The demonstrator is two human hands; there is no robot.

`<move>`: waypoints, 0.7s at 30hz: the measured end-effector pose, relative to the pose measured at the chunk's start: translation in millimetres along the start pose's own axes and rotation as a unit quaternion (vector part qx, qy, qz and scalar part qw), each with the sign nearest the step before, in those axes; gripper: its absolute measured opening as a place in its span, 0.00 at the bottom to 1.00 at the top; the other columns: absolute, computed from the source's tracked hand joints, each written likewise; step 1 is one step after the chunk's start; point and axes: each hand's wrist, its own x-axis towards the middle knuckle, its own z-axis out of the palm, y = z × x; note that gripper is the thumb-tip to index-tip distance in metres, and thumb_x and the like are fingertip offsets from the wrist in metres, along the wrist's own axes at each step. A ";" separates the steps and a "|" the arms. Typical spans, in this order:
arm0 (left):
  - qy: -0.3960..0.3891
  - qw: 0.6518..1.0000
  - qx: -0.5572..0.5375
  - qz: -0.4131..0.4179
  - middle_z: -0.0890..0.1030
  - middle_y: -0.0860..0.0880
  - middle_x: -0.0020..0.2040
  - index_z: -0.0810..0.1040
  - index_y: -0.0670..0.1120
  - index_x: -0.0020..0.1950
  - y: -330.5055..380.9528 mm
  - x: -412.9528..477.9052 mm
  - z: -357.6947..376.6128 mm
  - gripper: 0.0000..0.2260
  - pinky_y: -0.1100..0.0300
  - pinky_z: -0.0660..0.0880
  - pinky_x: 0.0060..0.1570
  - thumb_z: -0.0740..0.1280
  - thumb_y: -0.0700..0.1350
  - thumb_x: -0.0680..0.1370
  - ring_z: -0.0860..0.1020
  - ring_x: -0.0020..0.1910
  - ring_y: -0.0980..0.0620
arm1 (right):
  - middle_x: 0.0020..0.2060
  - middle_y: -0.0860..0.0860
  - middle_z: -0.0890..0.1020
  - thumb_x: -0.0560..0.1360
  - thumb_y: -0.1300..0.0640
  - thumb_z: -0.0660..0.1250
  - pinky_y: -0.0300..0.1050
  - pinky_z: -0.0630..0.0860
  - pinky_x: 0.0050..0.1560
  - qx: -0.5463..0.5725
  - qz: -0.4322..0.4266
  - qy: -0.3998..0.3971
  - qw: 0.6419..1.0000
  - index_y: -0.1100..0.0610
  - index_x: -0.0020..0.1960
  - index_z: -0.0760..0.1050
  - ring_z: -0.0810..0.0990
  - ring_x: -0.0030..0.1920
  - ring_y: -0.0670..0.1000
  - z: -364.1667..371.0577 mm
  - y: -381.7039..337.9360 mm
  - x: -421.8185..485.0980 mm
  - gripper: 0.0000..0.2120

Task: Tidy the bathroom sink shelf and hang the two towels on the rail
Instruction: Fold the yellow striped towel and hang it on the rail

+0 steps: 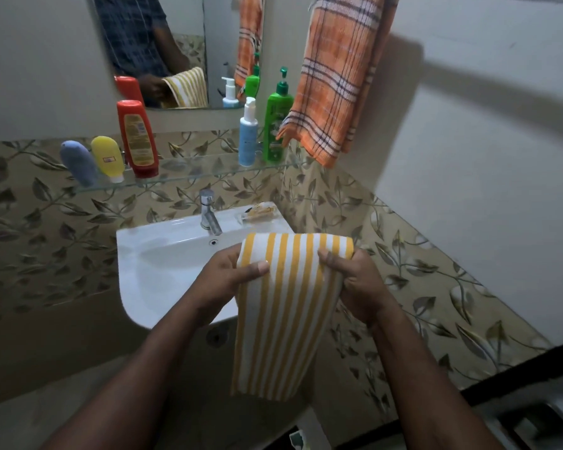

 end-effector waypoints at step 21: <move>-0.071 0.996 -0.042 0.017 0.88 0.49 0.57 0.79 0.51 0.64 47.6 66.3 39.4 0.16 0.56 0.84 0.50 0.75 0.44 0.77 0.87 0.56 0.47 | 0.63 0.60 0.85 0.76 0.69 0.71 0.62 0.82 0.60 0.018 -0.123 0.068 0.990 0.61 0.71 0.75 0.84 0.62 0.64 -31.4 -54.3 25.1 0.24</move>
